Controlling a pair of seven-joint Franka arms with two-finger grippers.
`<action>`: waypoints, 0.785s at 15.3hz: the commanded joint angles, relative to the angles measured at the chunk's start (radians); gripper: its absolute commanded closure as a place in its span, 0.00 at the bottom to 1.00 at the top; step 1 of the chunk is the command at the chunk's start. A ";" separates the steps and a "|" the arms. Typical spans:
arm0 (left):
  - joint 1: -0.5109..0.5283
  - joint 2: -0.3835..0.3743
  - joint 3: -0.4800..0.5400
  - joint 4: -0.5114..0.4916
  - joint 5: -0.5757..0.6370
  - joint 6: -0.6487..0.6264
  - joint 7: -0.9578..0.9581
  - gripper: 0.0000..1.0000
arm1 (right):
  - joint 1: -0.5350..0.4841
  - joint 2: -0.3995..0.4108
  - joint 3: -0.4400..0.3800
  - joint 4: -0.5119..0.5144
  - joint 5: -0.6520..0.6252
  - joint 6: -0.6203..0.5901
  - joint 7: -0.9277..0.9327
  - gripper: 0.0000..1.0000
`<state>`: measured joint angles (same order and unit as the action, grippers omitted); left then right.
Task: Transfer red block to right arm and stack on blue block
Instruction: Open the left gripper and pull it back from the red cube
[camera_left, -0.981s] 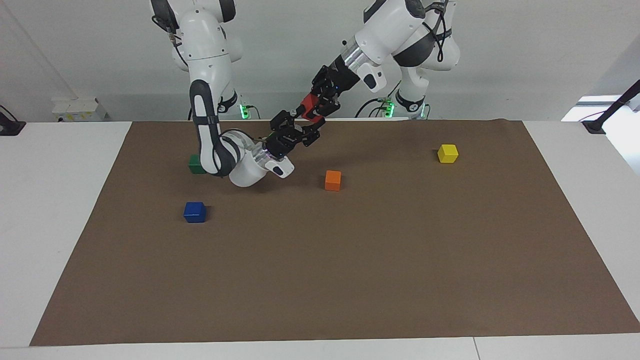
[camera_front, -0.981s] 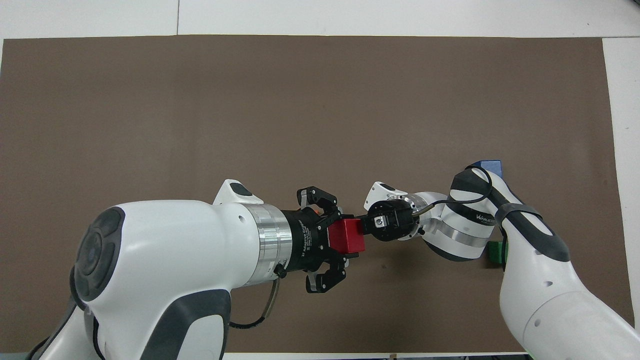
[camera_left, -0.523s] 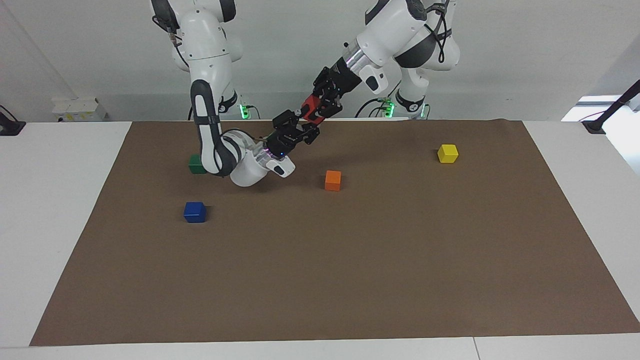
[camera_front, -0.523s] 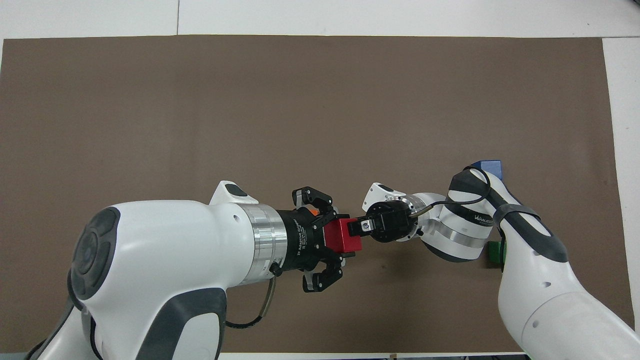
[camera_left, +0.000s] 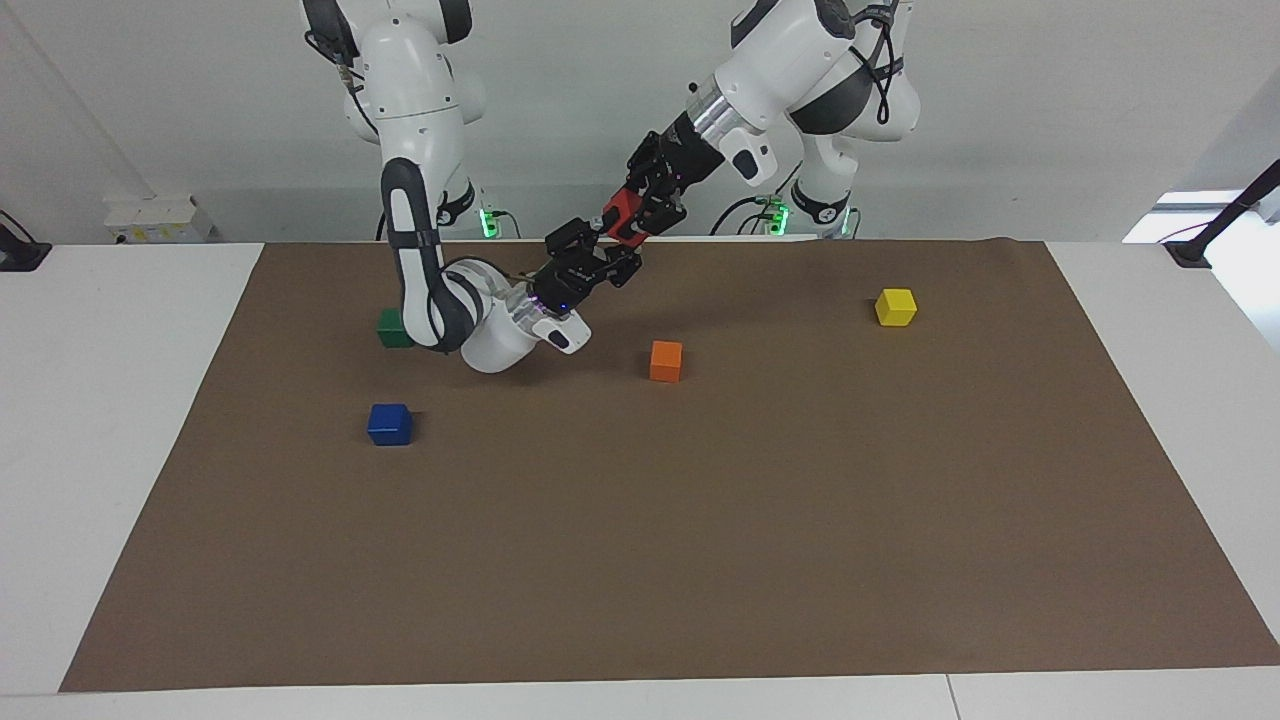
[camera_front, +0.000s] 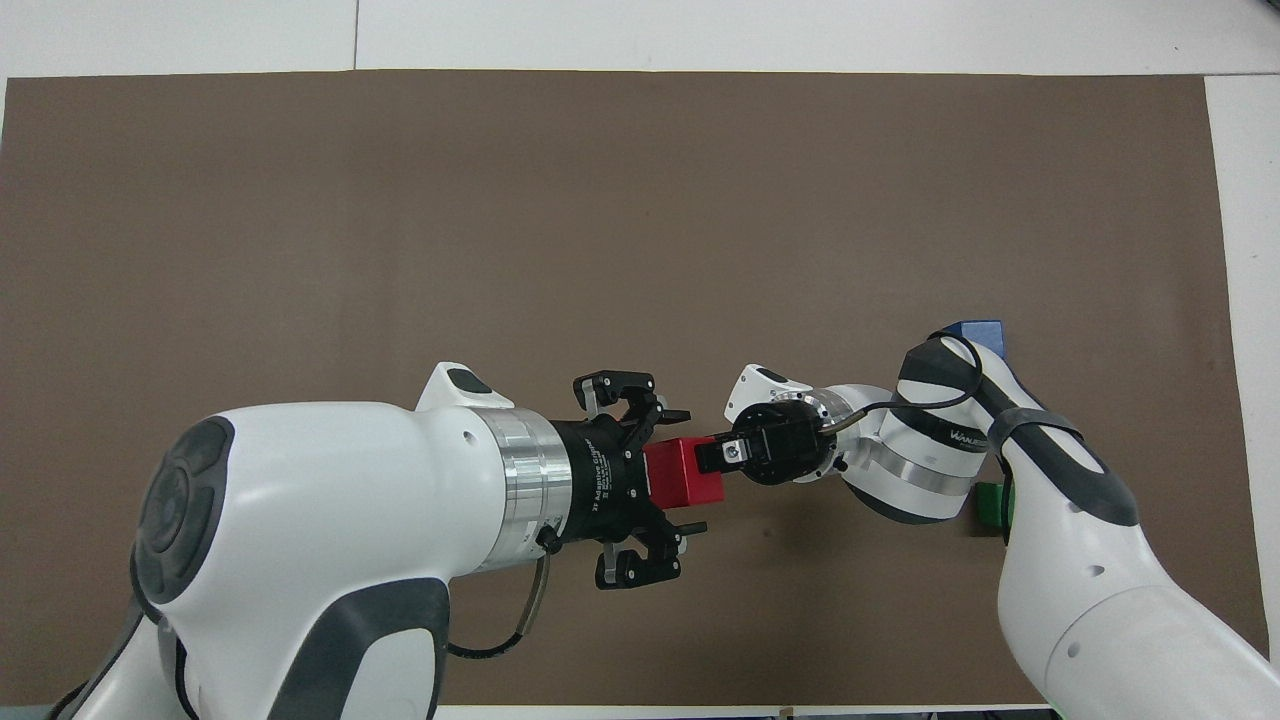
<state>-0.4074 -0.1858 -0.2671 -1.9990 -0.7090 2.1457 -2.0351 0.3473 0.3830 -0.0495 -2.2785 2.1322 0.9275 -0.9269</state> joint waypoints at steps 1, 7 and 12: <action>0.092 -0.075 0.008 -0.024 0.005 -0.058 0.016 0.00 | -0.007 -0.023 0.004 -0.006 0.000 0.021 -0.015 1.00; 0.332 -0.084 0.009 -0.008 0.110 -0.205 0.534 0.00 | -0.099 -0.113 -0.004 0.002 -0.111 0.108 0.141 1.00; 0.476 -0.067 0.009 -0.003 0.300 -0.250 1.042 0.00 | -0.261 -0.268 -0.006 0.039 -0.357 0.239 0.368 1.00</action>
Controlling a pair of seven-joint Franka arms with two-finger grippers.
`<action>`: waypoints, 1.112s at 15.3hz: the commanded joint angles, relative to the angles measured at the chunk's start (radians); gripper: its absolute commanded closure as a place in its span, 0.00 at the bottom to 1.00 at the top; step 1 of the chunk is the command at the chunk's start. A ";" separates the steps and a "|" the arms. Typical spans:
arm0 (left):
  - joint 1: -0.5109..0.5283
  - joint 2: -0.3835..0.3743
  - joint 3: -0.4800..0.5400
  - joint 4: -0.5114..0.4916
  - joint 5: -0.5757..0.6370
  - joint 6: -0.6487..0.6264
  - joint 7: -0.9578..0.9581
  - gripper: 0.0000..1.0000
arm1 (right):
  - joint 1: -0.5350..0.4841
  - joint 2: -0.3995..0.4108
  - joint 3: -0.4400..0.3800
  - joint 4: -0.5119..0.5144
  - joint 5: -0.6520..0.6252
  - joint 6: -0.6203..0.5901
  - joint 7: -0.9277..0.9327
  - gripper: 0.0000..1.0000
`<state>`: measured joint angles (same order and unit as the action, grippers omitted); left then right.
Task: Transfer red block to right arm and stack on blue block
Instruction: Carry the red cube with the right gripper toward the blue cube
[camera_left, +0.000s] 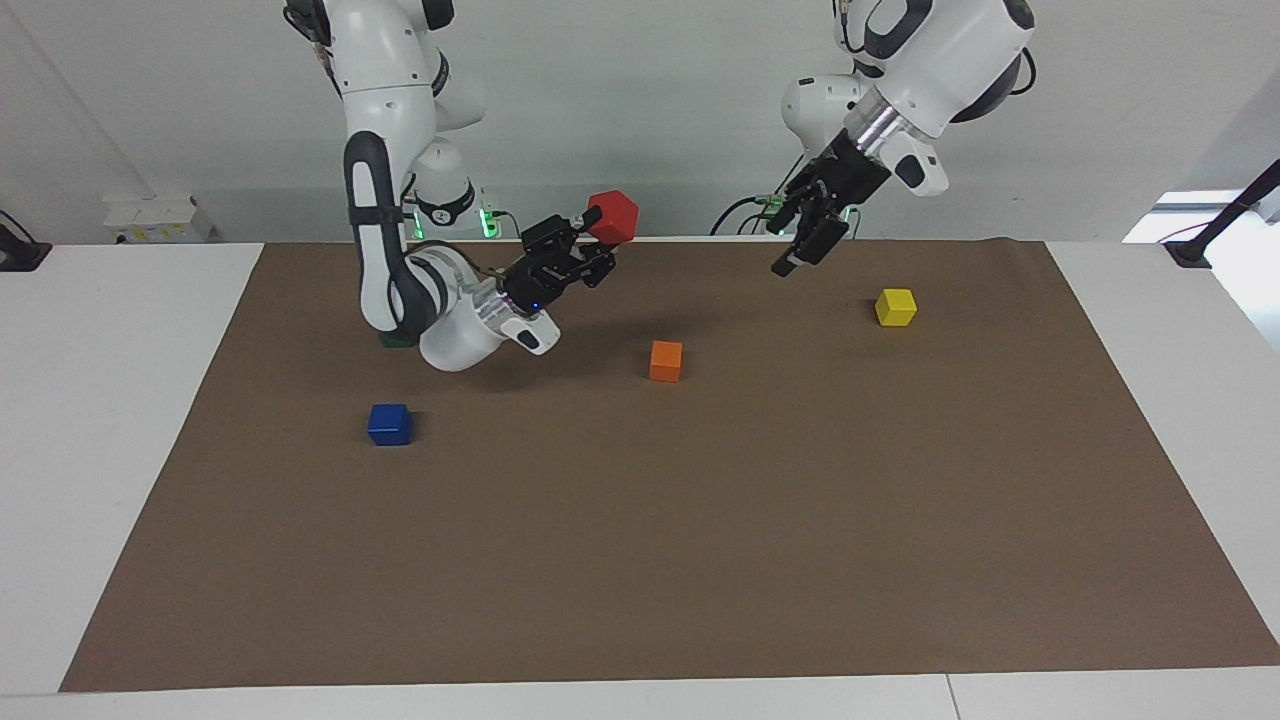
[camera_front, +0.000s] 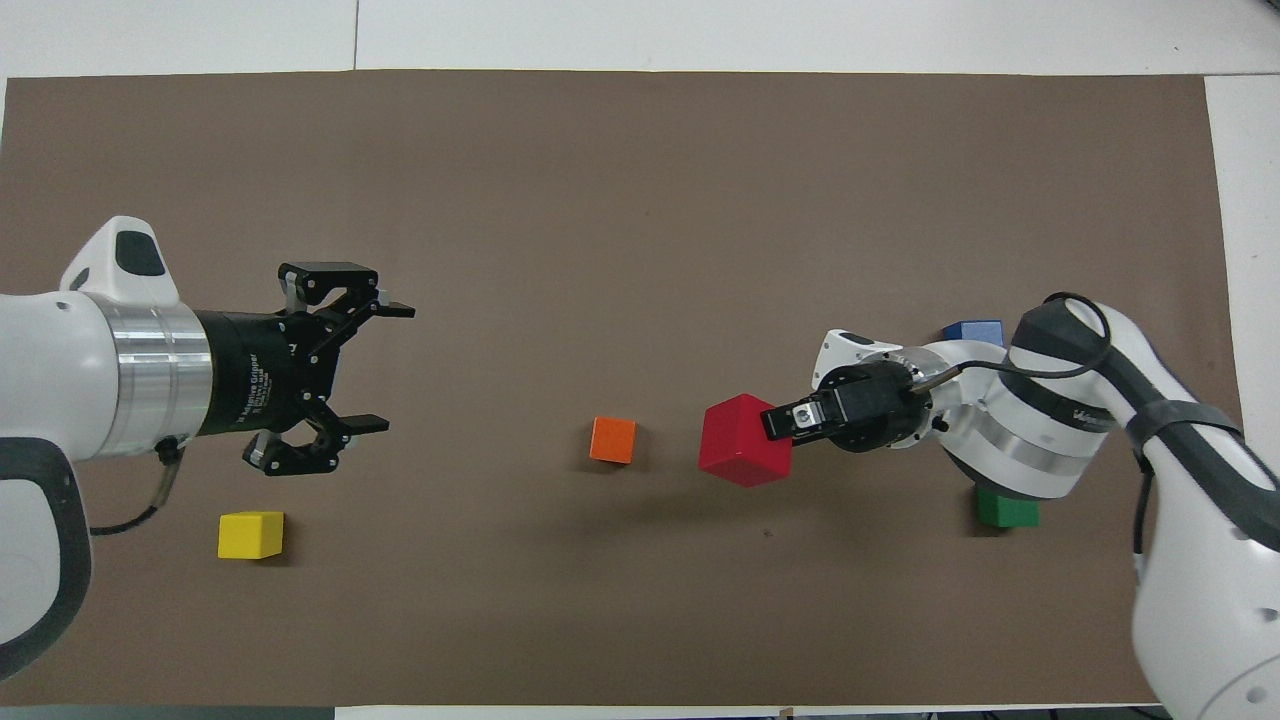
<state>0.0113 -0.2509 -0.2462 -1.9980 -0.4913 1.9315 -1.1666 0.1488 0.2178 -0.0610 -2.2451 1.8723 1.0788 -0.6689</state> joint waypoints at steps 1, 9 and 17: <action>0.062 0.018 -0.012 0.008 0.196 -0.069 0.262 0.00 | -0.093 -0.142 0.006 0.021 -0.142 0.123 0.174 1.00; 0.113 0.195 -0.013 0.240 0.594 -0.276 1.008 0.00 | -0.209 -0.190 0.006 0.311 -0.820 0.213 0.404 1.00; 0.101 0.165 0.004 0.222 0.593 -0.370 1.081 0.00 | -0.132 -0.127 0.018 0.519 -1.534 0.277 0.403 1.00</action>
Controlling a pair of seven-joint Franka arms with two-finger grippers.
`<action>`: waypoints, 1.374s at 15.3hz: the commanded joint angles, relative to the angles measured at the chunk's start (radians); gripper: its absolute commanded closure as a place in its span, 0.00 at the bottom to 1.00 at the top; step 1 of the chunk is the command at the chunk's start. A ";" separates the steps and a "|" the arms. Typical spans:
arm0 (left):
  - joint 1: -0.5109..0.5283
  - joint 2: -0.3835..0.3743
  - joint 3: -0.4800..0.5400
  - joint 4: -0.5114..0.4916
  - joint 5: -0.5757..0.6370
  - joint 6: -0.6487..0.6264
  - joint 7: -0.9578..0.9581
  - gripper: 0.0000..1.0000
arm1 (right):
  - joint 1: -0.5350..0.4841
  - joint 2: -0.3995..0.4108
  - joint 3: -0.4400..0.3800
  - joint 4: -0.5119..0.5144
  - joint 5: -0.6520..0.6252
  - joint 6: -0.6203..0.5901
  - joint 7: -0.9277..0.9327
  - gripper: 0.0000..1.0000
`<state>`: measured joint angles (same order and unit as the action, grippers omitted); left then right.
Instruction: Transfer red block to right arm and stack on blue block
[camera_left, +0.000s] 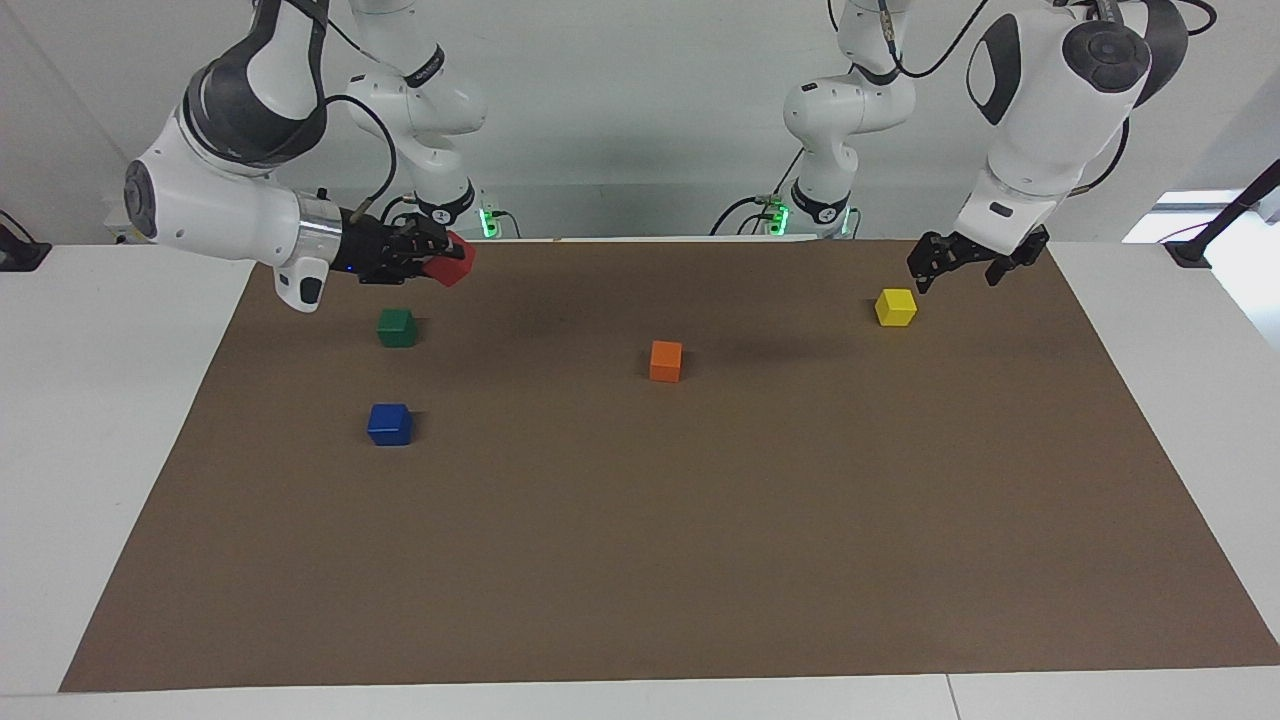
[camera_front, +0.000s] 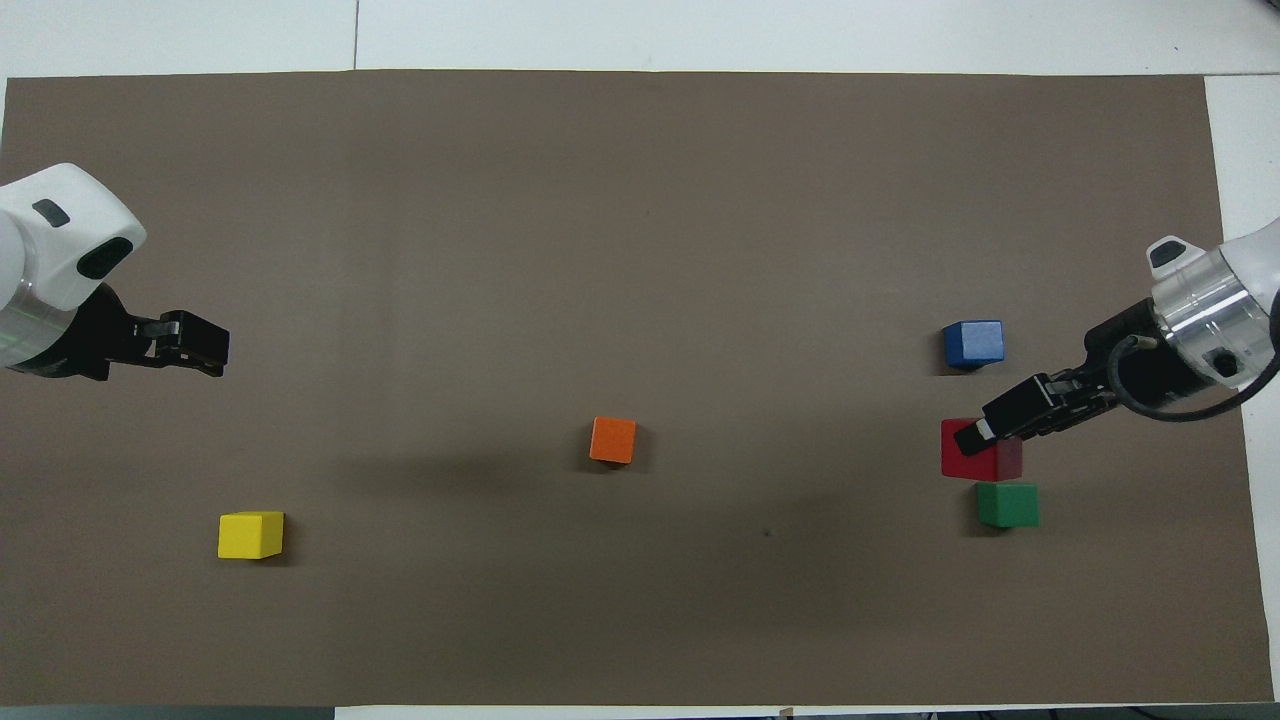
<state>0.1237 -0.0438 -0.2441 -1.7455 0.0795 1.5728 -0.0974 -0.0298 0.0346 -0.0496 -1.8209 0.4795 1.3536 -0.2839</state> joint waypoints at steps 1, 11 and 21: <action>-0.044 -0.056 0.003 -0.046 0.022 -0.004 0.012 0.00 | 0.059 0.062 0.007 0.107 -0.213 0.012 0.032 1.00; -0.174 0.062 0.155 0.089 -0.018 0.011 0.036 0.00 | 0.093 0.155 0.002 0.092 -0.535 0.238 0.189 1.00; -0.171 0.033 0.149 0.123 -0.026 -0.050 0.027 0.00 | 0.070 0.260 0.004 0.098 -0.526 0.366 0.261 1.00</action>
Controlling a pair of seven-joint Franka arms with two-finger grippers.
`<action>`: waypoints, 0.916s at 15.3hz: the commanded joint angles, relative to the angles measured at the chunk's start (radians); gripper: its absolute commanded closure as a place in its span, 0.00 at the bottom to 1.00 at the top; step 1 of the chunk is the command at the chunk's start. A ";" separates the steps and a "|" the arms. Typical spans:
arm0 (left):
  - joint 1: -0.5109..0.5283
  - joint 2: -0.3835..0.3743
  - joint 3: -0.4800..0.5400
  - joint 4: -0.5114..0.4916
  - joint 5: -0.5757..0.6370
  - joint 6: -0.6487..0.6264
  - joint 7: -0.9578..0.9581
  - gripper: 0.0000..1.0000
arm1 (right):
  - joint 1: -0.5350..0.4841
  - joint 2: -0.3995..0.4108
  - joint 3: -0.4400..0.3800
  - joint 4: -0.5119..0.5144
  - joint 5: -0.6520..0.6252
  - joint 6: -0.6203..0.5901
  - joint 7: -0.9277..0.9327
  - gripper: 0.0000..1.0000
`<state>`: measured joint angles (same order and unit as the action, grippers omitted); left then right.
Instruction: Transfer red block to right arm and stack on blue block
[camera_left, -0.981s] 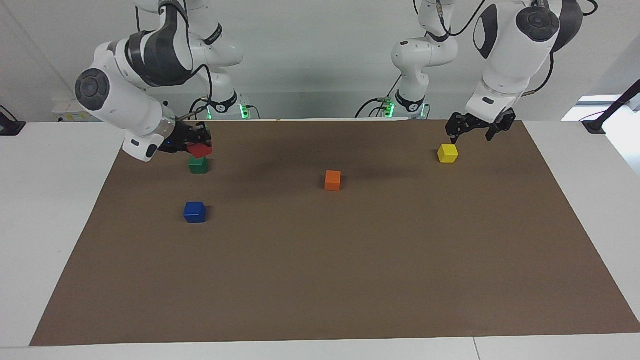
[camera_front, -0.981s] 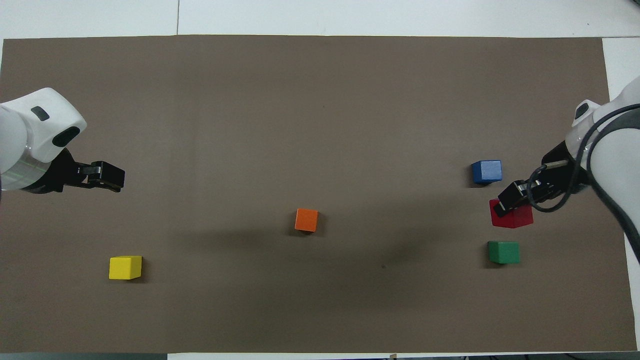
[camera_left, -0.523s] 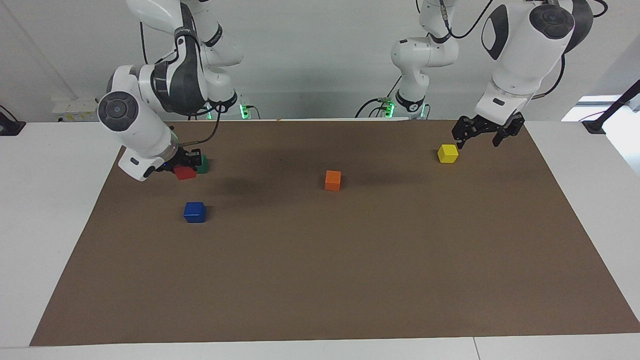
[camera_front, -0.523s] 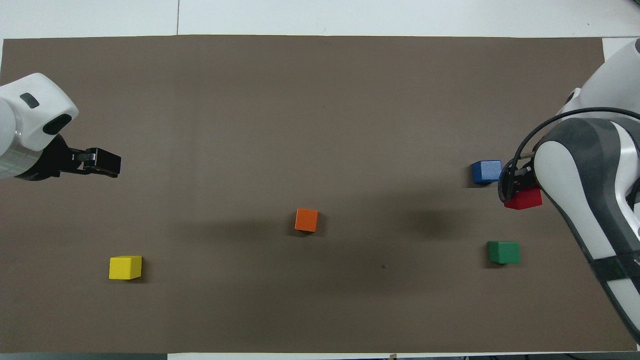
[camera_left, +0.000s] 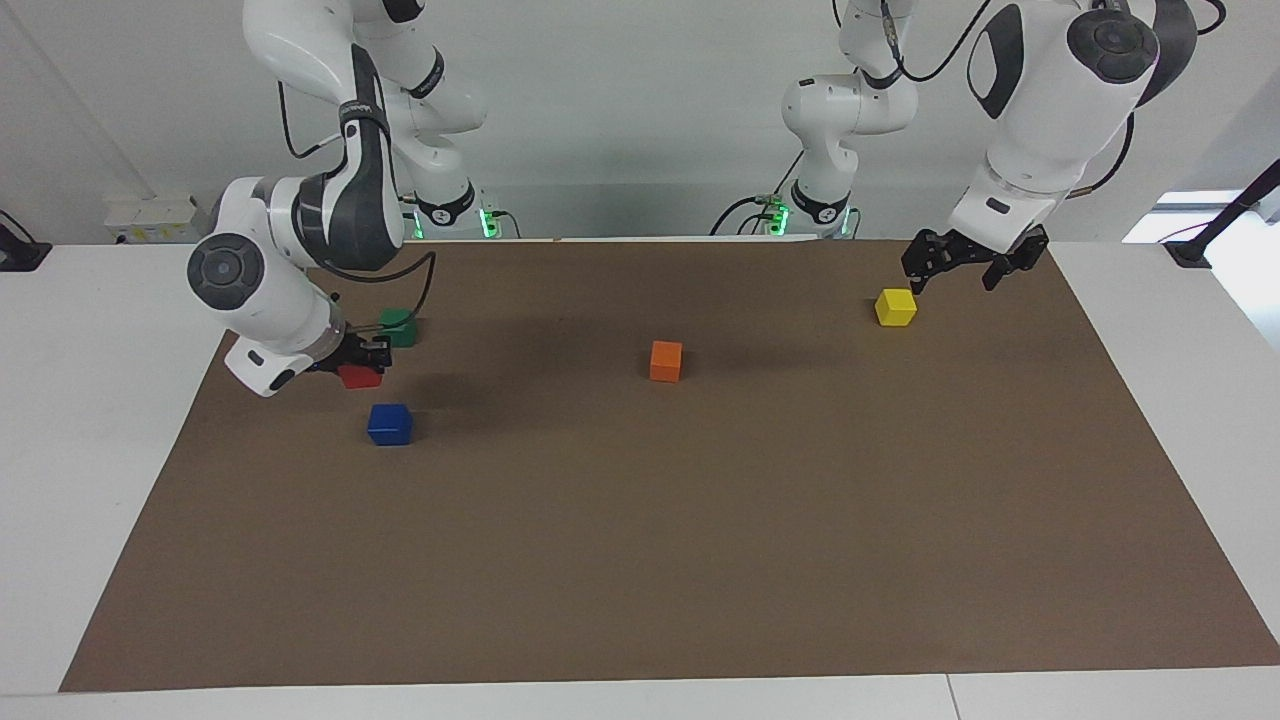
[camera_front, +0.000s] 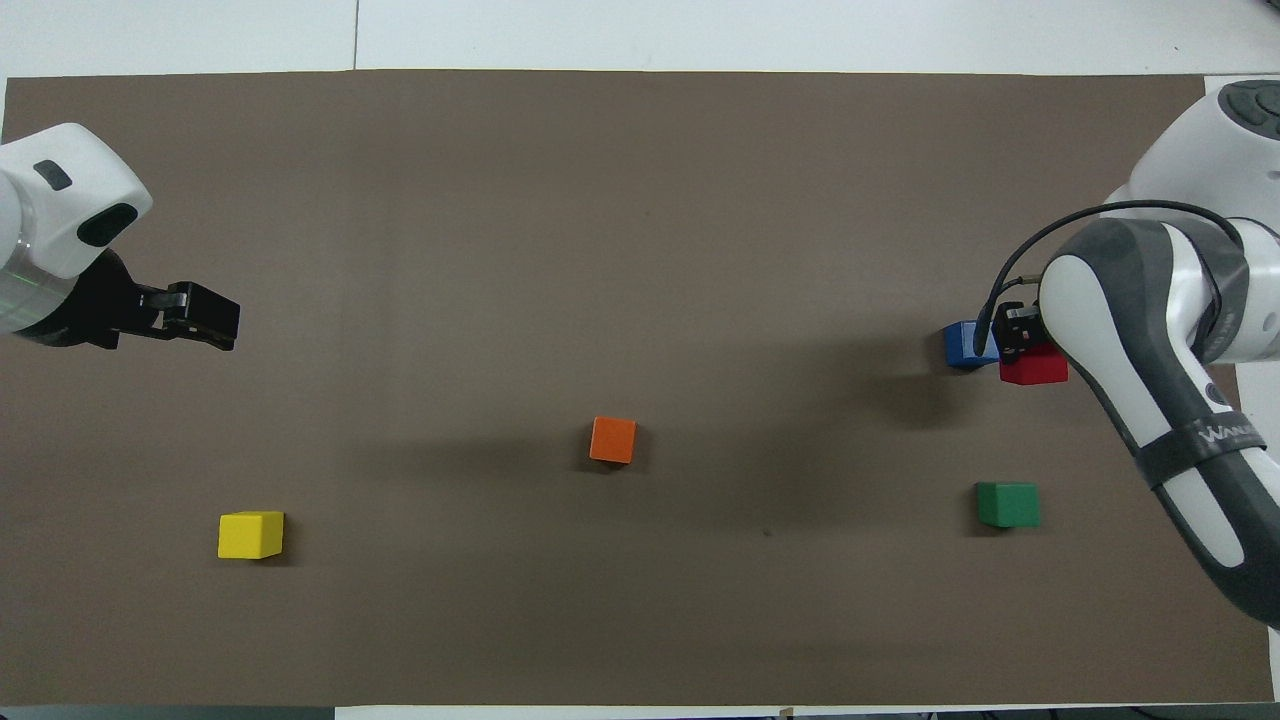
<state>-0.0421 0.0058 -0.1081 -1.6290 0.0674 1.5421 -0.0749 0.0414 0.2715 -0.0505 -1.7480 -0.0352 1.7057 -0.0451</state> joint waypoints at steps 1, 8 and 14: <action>-0.005 -0.024 0.013 0.006 -0.014 -0.020 0.004 0.00 | -0.008 0.038 0.004 0.024 -0.009 0.038 0.021 1.00; -0.002 -0.032 0.013 0.005 -0.014 -0.025 0.004 0.00 | -0.028 0.103 0.004 0.070 0.066 -0.026 -0.064 1.00; -0.002 -0.032 0.013 0.005 -0.014 -0.027 0.004 0.00 | -0.029 0.150 0.004 0.117 0.070 -0.029 -0.111 1.00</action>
<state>-0.0420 -0.0187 -0.1038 -1.6287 0.0673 1.5349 -0.0750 0.0277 0.3763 -0.0522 -1.6808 0.0140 1.6989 -0.1241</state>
